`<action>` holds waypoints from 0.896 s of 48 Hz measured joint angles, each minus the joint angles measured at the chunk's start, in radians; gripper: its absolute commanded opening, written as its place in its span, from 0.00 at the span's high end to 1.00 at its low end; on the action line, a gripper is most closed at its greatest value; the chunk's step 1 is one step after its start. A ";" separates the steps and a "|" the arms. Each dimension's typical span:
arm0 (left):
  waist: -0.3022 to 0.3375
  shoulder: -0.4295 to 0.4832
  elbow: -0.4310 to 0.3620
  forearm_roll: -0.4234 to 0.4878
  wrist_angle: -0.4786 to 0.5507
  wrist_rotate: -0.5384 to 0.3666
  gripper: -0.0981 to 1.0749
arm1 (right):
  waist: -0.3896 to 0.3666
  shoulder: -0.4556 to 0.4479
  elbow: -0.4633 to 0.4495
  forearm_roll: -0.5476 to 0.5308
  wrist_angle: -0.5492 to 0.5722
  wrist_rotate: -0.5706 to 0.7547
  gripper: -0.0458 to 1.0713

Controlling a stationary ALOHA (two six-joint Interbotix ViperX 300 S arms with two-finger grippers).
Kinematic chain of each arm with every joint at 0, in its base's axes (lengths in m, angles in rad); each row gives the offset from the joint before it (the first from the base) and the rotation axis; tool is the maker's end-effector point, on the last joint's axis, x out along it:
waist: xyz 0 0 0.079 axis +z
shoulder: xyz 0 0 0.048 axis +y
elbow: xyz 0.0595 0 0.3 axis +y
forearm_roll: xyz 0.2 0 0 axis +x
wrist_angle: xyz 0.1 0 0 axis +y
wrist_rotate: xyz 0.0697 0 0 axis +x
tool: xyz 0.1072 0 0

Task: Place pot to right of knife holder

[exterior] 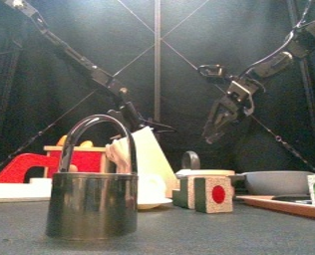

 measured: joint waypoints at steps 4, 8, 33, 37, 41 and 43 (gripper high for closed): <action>-0.002 -0.021 -0.003 -0.003 0.009 0.002 0.53 | 0.000 0.000 0.000 0.000 0.000 0.000 0.05; -0.002 -0.048 -0.014 -0.005 0.034 0.002 0.53 | 0.000 0.000 0.000 0.000 0.000 0.000 0.05; -0.002 -0.120 -0.121 -0.034 0.232 0.009 0.53 | 0.000 0.000 0.000 0.000 0.000 0.000 0.05; -0.002 -0.132 -0.121 -0.054 0.242 0.028 0.53 | 0.000 0.000 0.002 0.000 0.000 0.000 0.05; -0.003 -0.152 -0.121 -0.086 0.255 0.052 0.53 | 0.000 -0.002 0.003 -0.006 0.000 0.000 0.05; -0.006 -0.164 -0.121 -0.104 0.261 0.063 0.53 | 0.000 0.000 0.003 -0.008 0.000 0.000 0.05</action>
